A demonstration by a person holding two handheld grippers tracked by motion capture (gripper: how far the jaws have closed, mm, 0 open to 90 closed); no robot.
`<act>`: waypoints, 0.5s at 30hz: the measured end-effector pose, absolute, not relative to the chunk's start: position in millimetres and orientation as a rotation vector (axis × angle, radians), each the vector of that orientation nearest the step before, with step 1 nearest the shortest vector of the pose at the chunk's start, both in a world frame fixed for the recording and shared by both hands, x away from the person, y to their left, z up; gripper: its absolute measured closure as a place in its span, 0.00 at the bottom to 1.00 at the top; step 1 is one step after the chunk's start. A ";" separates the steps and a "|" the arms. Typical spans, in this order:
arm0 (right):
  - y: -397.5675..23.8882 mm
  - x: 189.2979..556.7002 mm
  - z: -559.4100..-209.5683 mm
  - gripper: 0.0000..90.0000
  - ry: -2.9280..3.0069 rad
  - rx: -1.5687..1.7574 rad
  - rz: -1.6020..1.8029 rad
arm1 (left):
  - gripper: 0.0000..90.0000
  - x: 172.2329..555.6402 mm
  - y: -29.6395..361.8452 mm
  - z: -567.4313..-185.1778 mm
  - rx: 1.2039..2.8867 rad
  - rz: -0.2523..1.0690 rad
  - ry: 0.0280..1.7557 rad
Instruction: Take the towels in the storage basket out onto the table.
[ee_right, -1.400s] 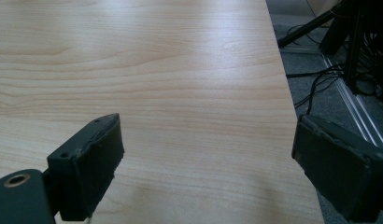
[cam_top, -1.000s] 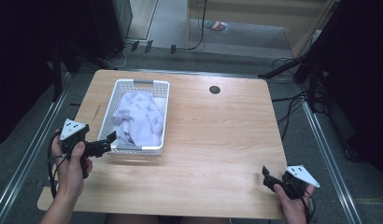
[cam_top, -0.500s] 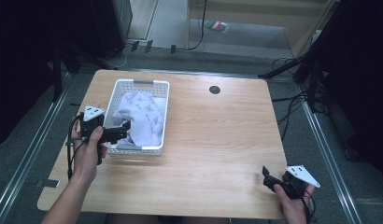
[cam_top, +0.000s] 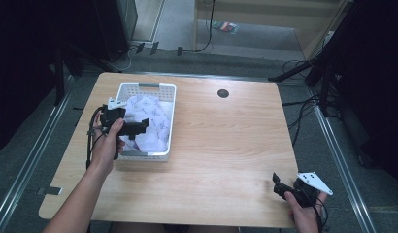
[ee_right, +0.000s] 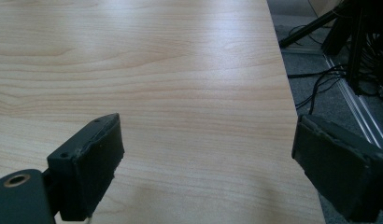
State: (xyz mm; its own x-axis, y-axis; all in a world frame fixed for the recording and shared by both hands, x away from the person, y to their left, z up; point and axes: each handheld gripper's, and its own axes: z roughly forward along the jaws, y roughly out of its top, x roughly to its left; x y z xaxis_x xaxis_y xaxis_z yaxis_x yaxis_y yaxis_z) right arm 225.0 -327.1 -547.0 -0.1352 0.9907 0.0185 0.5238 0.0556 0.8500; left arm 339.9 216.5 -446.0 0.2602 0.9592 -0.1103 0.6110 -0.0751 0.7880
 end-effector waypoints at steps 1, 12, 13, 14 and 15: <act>-327.2 225.0 -546.9 0.10 1.727 1.524 0.981 | 0.00 349.8 214.2 -446.8 1.797 0.572 1.465; -327.9 224.9 -547.0 0.10 1.728 1.523 0.991 | 0.00 392.9 202.6 -465.5 1.889 0.549 1.547; -328.0 224.8 -546.9 0.10 1.727 1.524 0.991 | 0.00 396.4 202.2 -468.0 1.895 0.550 1.561; -328.0 224.8 -546.9 0.10 1.728 1.524 0.992 | 0.00 399.9 202.2 -470.7 1.892 0.542 1.572; -328.0 224.8 -546.9 0.10 1.728 1.524 0.992 | 0.00 402.9 202.1 -473.4 1.892 0.522 1.582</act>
